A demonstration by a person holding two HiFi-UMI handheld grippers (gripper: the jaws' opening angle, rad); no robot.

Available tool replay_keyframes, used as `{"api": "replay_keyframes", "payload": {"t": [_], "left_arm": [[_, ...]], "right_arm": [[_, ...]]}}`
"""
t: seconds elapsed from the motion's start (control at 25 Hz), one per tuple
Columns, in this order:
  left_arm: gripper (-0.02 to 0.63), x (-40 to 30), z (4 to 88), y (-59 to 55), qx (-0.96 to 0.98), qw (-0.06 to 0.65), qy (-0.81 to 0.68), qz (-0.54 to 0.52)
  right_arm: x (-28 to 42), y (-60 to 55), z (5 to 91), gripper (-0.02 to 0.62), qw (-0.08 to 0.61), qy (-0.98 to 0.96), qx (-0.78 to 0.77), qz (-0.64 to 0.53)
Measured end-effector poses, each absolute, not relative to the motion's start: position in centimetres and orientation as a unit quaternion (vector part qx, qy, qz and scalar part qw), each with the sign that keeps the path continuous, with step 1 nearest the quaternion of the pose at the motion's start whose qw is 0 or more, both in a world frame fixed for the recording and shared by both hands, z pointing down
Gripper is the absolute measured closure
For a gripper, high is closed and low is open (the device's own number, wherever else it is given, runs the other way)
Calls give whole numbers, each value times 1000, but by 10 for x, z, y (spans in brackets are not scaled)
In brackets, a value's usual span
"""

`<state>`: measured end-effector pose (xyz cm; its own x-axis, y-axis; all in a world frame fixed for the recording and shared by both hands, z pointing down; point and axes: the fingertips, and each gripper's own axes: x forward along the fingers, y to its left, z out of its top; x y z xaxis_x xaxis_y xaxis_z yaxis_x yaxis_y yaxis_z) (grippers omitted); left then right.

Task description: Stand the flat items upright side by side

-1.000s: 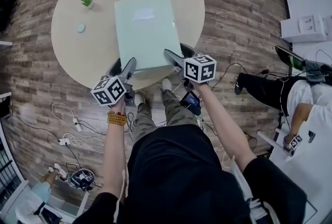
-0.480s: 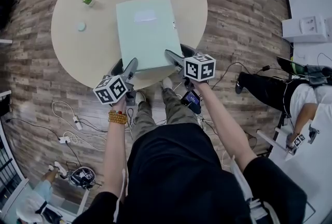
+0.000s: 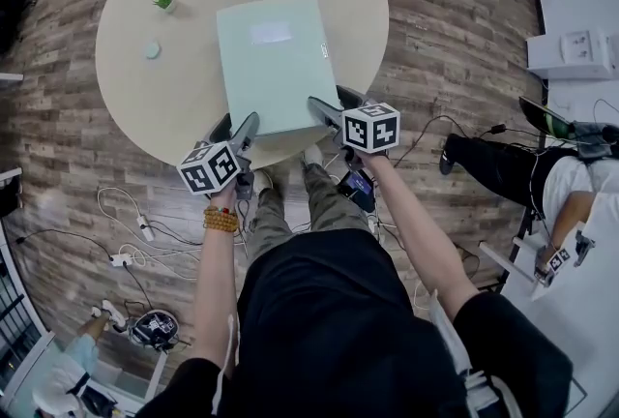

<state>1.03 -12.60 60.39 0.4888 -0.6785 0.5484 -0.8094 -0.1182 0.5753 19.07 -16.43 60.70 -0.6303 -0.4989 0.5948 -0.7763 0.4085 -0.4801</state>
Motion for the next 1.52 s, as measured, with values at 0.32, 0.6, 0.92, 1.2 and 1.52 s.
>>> {"api": "replay_keyframes", "payload": {"t": [0.32,0.6,0.92,1.2,1.52], "left_arm": [[301,12,614,-115,740,445,-496,90],[302,15,618,-116,739,447,-492,112],[302,16,628,-118,737,448,-490,129],[301,17,643,-120,728,461,-484,151],[293,16,647,-119,733,464,-477,140]], "right_arm": [[190,-156,616,290,200,-819,384,377],[192,-155,622,295,214,-816,380,379],[193,-156,630,294,226,-813,382,378],[193,-159,635,291,245,-813,387,361],[194,-158,638,279,245,-814,389,355]]}}
